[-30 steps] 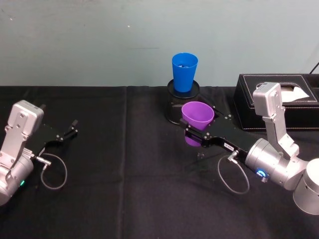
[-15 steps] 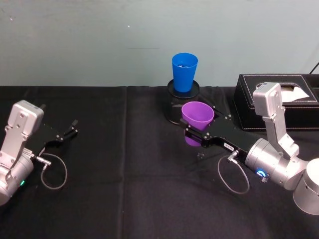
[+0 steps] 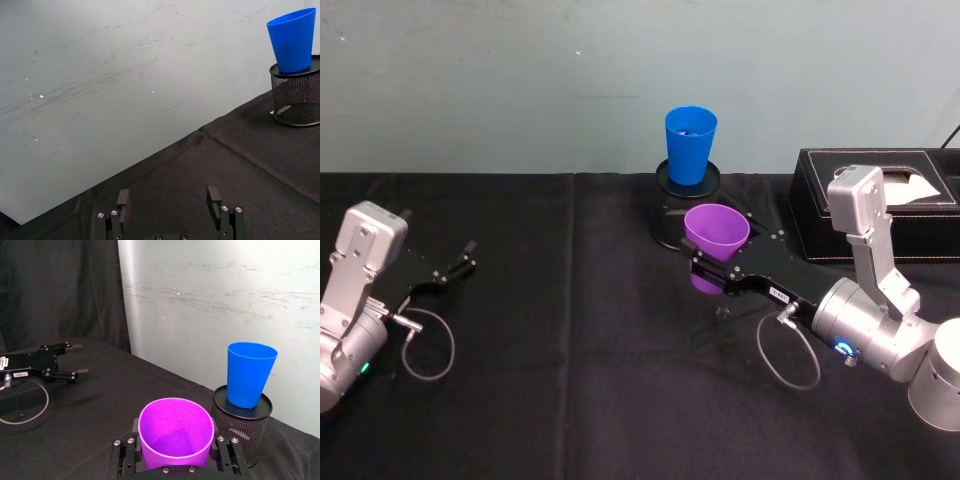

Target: Pick up one cup with a gripper and tap it against the other cup.

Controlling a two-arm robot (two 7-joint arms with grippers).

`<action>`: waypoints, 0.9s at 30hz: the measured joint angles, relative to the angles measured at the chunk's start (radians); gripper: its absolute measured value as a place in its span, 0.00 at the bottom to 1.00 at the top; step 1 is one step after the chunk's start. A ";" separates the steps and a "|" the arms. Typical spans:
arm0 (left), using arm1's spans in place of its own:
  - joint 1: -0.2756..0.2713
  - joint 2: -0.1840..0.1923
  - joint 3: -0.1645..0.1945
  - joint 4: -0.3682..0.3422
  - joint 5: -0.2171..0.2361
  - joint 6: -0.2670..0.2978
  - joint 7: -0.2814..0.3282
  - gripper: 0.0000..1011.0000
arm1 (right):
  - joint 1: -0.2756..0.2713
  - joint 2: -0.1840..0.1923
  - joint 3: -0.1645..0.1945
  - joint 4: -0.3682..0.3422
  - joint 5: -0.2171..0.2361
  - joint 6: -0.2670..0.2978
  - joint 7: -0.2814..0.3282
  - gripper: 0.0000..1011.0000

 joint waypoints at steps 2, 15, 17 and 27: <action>0.000 0.000 0.000 0.000 0.000 0.000 0.000 0.99 | 0.000 0.000 0.000 0.000 0.000 0.000 0.000 0.73; 0.000 0.000 0.000 0.000 0.000 0.000 0.000 0.99 | 0.020 0.001 -0.006 0.003 -0.013 0.005 0.000 0.73; 0.000 0.000 0.000 0.000 0.000 0.000 0.000 0.99 | 0.050 -0.010 -0.009 0.030 -0.015 0.017 0.000 0.73; 0.000 0.000 0.000 0.000 0.000 0.000 0.000 0.99 | 0.167 -0.067 -0.006 0.188 0.017 0.042 0.016 0.73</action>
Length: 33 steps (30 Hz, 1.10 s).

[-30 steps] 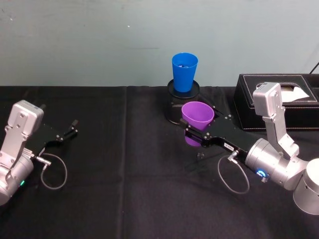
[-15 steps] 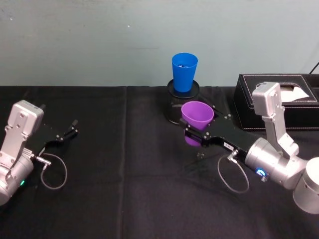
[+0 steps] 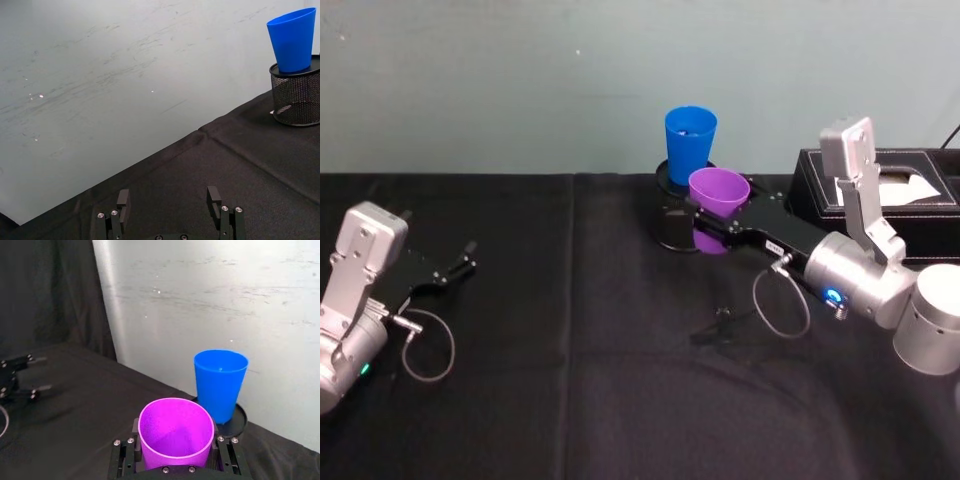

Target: Pick up one cup with a gripper and tap it against the other cup.

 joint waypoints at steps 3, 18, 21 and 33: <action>0.000 0.000 0.000 0.000 0.000 0.000 0.000 0.99 | 0.034 -0.017 -0.005 0.042 0.003 0.001 0.006 0.73; 0.000 0.000 0.000 0.000 0.000 0.000 0.000 0.99 | 0.149 -0.084 -0.025 0.200 0.020 0.009 0.029 0.73; 0.000 0.000 0.000 0.000 0.000 0.000 0.000 0.99 | 0.173 -0.097 -0.023 0.236 0.033 0.014 0.039 0.73; 0.000 0.000 0.000 0.000 0.000 0.000 0.000 0.99 | 0.231 -0.129 -0.026 0.323 0.056 0.021 0.055 0.73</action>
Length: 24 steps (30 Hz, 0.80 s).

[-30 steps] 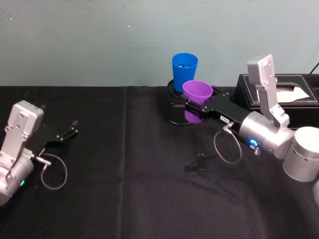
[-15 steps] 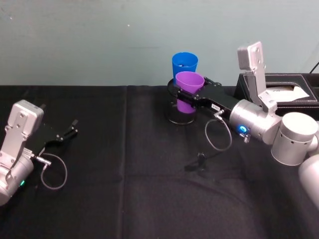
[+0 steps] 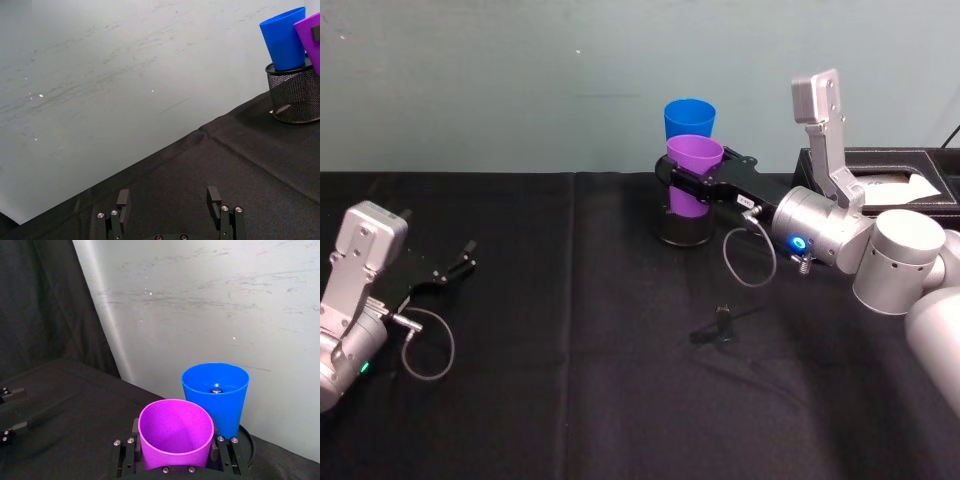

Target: Pick up one cup with a gripper and tap it against the other cup.

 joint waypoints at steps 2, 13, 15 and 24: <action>0.000 0.000 0.000 0.000 0.000 0.000 0.000 0.99 | 0.000 0.000 -0.002 -0.003 0.000 0.000 0.000 0.73; 0.000 0.000 0.000 0.000 0.000 0.000 0.000 0.99 | -0.001 0.000 -0.002 -0.005 0.000 0.000 0.000 0.73; 0.000 0.000 0.000 0.000 0.000 0.000 0.000 0.99 | -0.001 0.000 -0.002 -0.004 0.000 0.000 0.000 0.73; 0.000 0.000 0.000 0.000 0.000 0.000 0.000 0.99 | -0.001 0.000 -0.001 -0.004 -0.001 -0.001 0.000 0.73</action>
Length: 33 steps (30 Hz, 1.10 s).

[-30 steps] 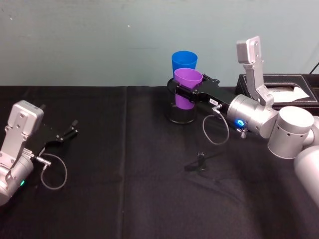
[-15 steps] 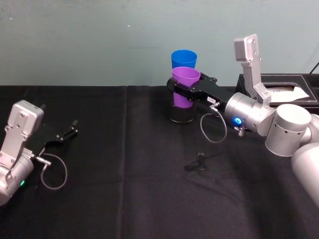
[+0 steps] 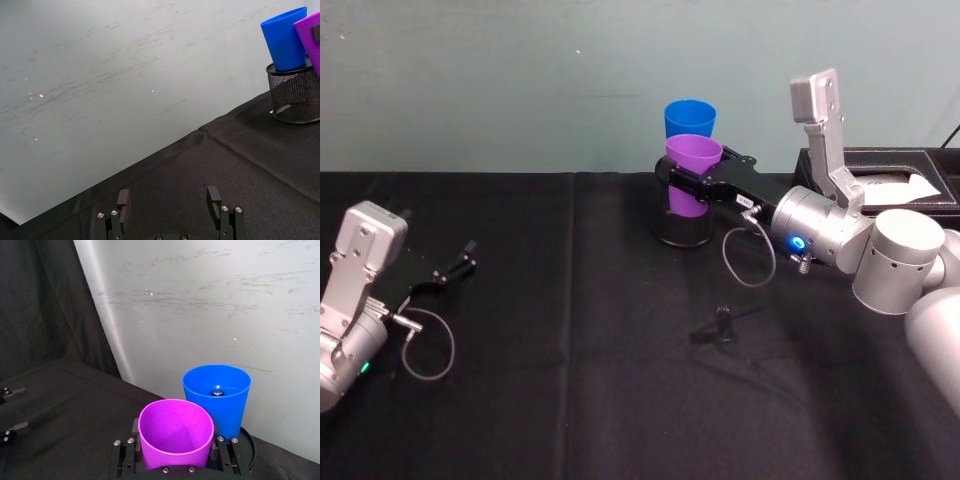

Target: Pick up one cup with a gripper and tap it against the other cup.

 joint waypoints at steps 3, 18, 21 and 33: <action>0.000 0.000 0.000 0.000 0.000 0.000 0.000 0.99 | 0.000 0.000 0.000 0.000 0.000 0.000 0.000 0.73; 0.000 0.000 0.000 0.000 0.000 0.000 0.000 0.99 | 0.000 0.000 0.000 0.001 0.000 -0.001 0.000 0.73; 0.000 0.000 0.000 0.000 0.000 0.000 0.000 0.99 | 0.000 0.000 0.000 0.000 0.000 -0.001 0.000 0.73; 0.000 0.000 0.000 0.000 0.000 0.000 0.000 0.99 | 0.000 0.000 0.000 0.000 0.000 -0.001 0.000 0.73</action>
